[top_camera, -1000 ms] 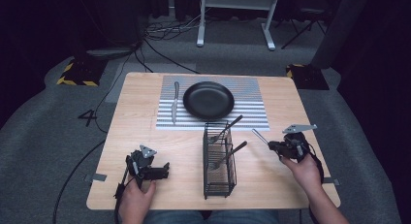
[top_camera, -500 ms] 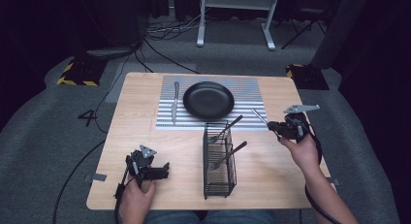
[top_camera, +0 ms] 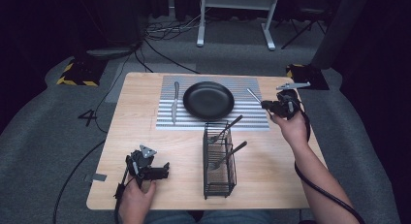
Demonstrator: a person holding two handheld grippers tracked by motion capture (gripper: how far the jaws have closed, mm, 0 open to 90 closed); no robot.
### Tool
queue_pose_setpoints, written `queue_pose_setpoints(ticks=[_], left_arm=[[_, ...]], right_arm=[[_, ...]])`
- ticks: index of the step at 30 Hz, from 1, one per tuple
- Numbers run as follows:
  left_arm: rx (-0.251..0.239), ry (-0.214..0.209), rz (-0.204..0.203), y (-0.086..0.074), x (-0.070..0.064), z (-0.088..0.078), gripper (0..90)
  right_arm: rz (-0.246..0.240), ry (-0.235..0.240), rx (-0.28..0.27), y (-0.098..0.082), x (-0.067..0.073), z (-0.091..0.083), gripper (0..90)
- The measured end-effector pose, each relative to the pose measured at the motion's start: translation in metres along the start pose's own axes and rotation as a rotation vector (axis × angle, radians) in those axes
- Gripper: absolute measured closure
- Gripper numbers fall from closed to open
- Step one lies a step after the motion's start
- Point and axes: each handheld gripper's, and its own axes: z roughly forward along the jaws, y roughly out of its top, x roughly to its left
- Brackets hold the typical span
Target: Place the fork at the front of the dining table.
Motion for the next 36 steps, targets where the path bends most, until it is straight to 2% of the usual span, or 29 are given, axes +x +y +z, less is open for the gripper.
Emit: queue_pose_setpoints(ticks=[16,22,31,33,35,36], left_arm=[[0.000,0.000,0.000,0.000,0.000,0.000,0.4],[0.000,0.000,0.001,0.000,0.000,0.000,0.4],[0.000,0.000,0.001,0.000,0.000,0.000,0.4],[0.000,0.001,0.001,0.000,0.000,0.000,0.4],[0.000,0.001,0.001,0.000,0.000,0.000,0.4],[0.000,0.001,0.001,0.000,0.000,0.000,0.3]], right_arm=[[0.028,-0.018,-0.038,0.036,-0.010,0.025,83.8],[0.069,-0.024,-0.038,0.045,-0.016,0.045,83.8],[0.070,-0.057,-0.030,0.059,-0.016,0.068,83.7],[0.062,-0.086,-0.012,0.063,-0.020,0.082,83.8],[0.063,-0.092,-0.013,0.064,-0.021,0.084,83.8],[0.075,-0.098,-0.011,0.064,-0.024,0.093,83.7]])
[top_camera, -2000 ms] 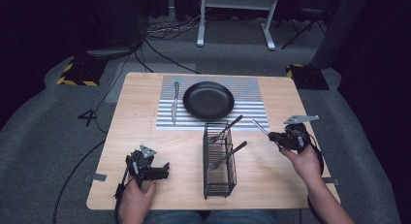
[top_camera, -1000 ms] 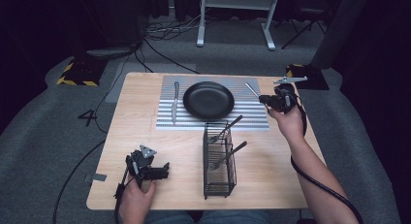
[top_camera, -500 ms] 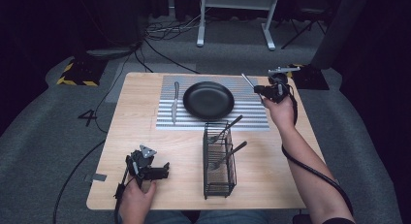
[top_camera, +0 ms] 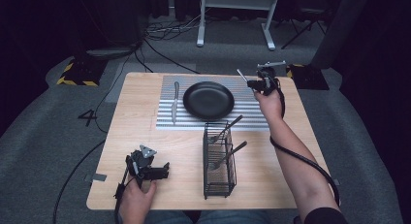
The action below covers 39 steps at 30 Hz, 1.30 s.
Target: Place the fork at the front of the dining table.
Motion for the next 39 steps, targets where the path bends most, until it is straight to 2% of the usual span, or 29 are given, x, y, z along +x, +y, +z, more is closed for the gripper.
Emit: queue_pose_setpoints(ticks=[9,13,16,18,20,24,25,33,39], left_arm=[[0.000,0.002,-0.003,0.000,0.000,0.000,0.2],[0.000,0.002,-0.003,0.000,0.000,0.000,0.2],[0.001,0.003,-0.004,0.000,0.000,0.000,0.2],[0.000,0.003,-0.005,0.000,-0.001,0.000,0.3],[0.000,0.004,-0.006,0.000,-0.001,0.000,0.2],[0.000,0.004,-0.006,0.000,-0.001,0.000,0.2],[0.000,0.004,-0.006,0.000,-0.001,0.000,0.3],[0.000,0.004,-0.006,0.000,-0.001,0.000,0.2],[0.000,0.005,-0.007,0.000,-0.001,0.000,0.2]], right_arm=[[0.026,-0.016,0.025,-0.008,-0.004,0.021,83.8],[0.040,-0.026,0.061,-0.018,-0.007,0.031,83.8],[0.046,-0.031,0.071,-0.023,-0.009,0.035,83.7],[0.062,-0.016,0.082,-0.029,-0.008,0.039,83.7],[0.052,-0.019,0.088,-0.033,-0.006,0.043,83.7],[0.077,-0.027,0.094,-0.037,-0.007,0.046,83.7],[0.093,-0.037,0.107,-0.041,-0.009,0.049,83.7],[0.117,-0.067,0.146,-0.053,-0.012,0.060,83.7],[0.154,-0.088,0.153,-0.058,-0.019,0.067,83.4]])
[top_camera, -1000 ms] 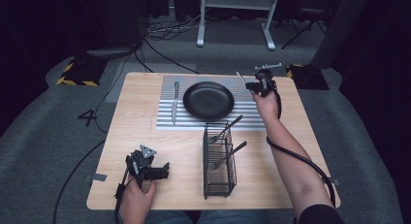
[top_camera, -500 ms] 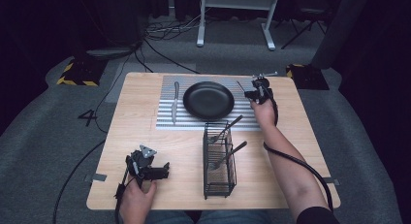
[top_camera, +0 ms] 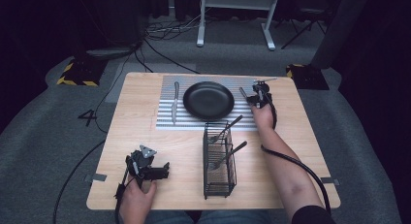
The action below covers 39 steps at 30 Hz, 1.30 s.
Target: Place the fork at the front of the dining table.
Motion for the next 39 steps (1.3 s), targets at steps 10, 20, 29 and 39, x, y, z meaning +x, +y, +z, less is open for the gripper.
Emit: queue_pose_setpoints(ticks=[10,20,29,39], left_arm=[[0.000,0.000,0.000,0.000,0.000,0.000,0.2],[0.000,0.000,0.000,0.000,0.000,0.000,0.2],[0.000,0.000,0.000,0.000,0.000,0.000,0.2],[0.000,0.000,0.000,0.000,0.000,0.000,0.2]], right_arm=[[-0.043,0.066,-0.088,-0.001,-0.007,-0.022,64.6],[-0.054,0.056,-0.115,-0.030,-0.047,-0.079,63.2],[-0.098,0.058,-0.020,-0.058,-0.045,-0.074,63.2],[-0.179,0.075,0.016,-0.072,-0.017,-0.061,63.5]])
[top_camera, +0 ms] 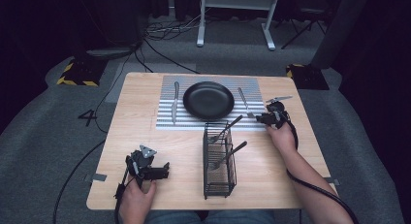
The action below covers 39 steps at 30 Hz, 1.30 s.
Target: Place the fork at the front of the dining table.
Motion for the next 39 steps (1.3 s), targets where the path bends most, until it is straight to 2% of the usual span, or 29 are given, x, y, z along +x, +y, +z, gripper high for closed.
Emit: queue_pose_setpoints(ticks=[8,13,17,18,21,23,24,26,27,28,30,31,32,33,39], left_arm=[[0.000,0.000,0.000,0.000,0.000,0.000,0.2],[0.000,0.000,0.000,0.000,0.000,0.000,0.2],[0.000,0.000,0.000,0.000,0.000,0.000,0.3],[0.000,0.000,0.000,0.000,0.000,0.000,0.2],[0.000,0.000,0.000,0.000,0.000,0.000,0.2],[0.000,0.000,0.000,0.000,0.000,0.000,0.2],[0.000,0.000,0.001,0.000,0.000,0.000,0.2],[0.000,0.000,0.000,0.000,0.000,0.000,0.3],[0.000,0.000,0.000,0.000,0.000,0.000,0.2],[0.000,0.000,0.000,0.000,0.000,0.000,0.2],[0.000,0.000,0.000,0.000,0.000,0.000,0.3],[0.000,0.000,0.000,0.000,0.000,0.000,0.2],[0.000,0.000,0.000,0.000,0.000,0.000,0.2],[0.000,0.000,0.001,0.000,0.000,0.000,0.2],[0.000,0.000,0.000,0.000,0.000,0.000,0.2]], right_arm=[[-0.049,0.033,0.009,0.007,0.026,0.009,63.6],[-0.054,0.042,0.008,0.008,0.031,0.010,63.3],[-0.042,0.046,-0.035,0.008,0.027,0.001,60.9],[-0.030,0.056,-0.074,0.008,0.023,-0.012,57.1],[-0.038,0.072,-0.113,0.010,0.021,-0.032,51.3],[-0.041,0.080,-0.118,0.010,0.020,-0.036,49.3],[-0.064,0.106,-0.132,0.012,0.020,-0.053,43.9],[-0.082,0.117,-0.141,0.013,0.021,-0.062,41.4],[-0.082,0.117,-0.141,0.013,0.021,-0.062,41.4],[-0.104,0.122,-0.151,0.015,0.023,-0.078,39.5],[-0.109,0.125,-0.155,0.015,0.023,-0.083,39.2],[-0.110,0.144,-0.167,0.015,0.024,-0.097,38.2],[-0.110,0.144,-0.167,0.015,0.024,-0.097,38.2],[-0.113,0.155,-0.177,0.013,0.025,-0.109,37.8],[-0.133,0.167,-0.196,0.003,0.026,-0.136,37.5]])
